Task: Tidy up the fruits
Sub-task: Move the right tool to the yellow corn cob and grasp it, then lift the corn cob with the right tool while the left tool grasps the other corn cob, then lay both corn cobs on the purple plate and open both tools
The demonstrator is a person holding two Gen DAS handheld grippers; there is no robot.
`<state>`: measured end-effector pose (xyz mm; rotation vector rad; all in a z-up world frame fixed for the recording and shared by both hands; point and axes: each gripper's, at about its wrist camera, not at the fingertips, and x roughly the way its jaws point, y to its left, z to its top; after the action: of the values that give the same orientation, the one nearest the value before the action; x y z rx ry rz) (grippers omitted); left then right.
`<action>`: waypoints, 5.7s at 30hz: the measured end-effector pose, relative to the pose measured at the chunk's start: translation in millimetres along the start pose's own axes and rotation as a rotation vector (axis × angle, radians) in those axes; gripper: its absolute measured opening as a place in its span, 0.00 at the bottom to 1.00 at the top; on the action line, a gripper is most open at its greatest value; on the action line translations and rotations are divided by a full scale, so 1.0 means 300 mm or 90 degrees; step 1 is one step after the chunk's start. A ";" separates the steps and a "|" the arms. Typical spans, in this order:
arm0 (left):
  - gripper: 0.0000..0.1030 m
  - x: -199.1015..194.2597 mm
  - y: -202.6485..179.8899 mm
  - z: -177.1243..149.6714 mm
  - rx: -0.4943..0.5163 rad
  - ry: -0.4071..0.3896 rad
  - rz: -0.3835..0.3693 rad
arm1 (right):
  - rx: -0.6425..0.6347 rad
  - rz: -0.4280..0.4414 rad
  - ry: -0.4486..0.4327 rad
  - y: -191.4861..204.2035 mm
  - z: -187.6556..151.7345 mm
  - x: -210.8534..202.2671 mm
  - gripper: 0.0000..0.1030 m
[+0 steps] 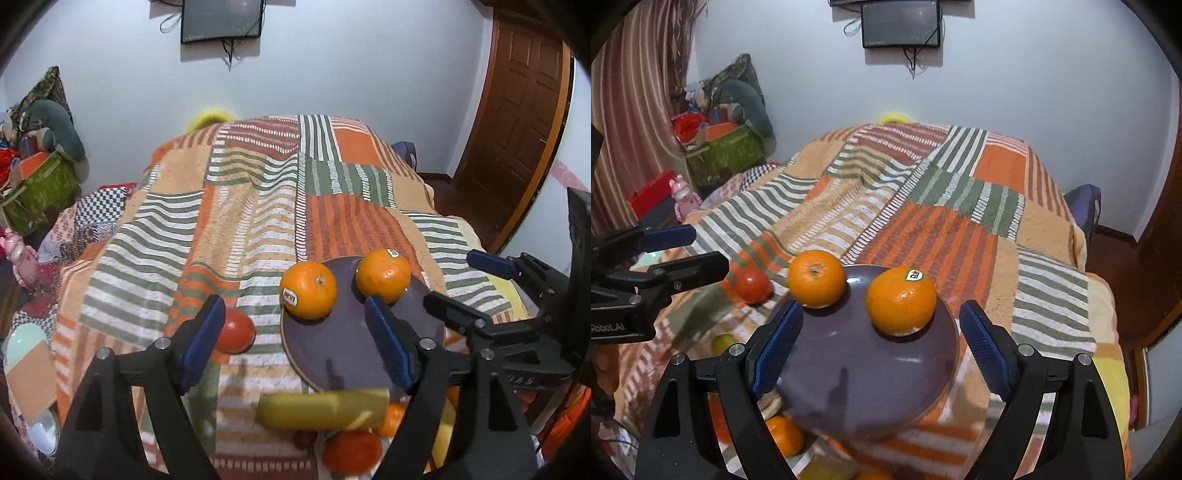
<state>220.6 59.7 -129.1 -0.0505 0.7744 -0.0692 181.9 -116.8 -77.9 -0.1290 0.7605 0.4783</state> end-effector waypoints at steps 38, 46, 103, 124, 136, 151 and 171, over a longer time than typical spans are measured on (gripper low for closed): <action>0.89 0.072 -0.115 -0.262 0.013 0.115 -0.029 | -0.008 0.035 0.171 0.149 -0.368 -0.058 0.52; 0.89 0.084 -0.051 -0.269 -0.009 0.107 -0.006 | 0.000 0.046 0.167 0.149 -0.368 -0.056 0.50; 0.38 0.006 0.110 -0.459 -0.014 0.225 -0.056 | -0.017 0.083 0.224 0.109 -0.364 -0.066 0.36; 0.35 -0.063 0.118 -0.366 -0.035 0.152 -0.060 | 0.002 0.081 0.168 0.105 -0.315 -0.090 0.33; 0.35 -0.157 0.033 -0.185 -0.005 0.059 -0.080 | 0.021 0.075 0.069 0.056 -0.176 -0.146 0.33; 0.35 -0.034 -0.120 -0.084 0.018 0.065 -0.125 | 0.017 0.017 0.018 -0.048 -0.077 -0.091 0.33; 0.35 0.200 -0.184 -0.075 -0.006 0.138 -0.185 | -0.020 0.017 0.063 -0.074 -0.056 0.096 0.33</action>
<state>245.3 -0.7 -183.0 -0.1668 0.9806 -0.3522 199.4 -130.4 -111.0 -0.1725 0.8526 0.5123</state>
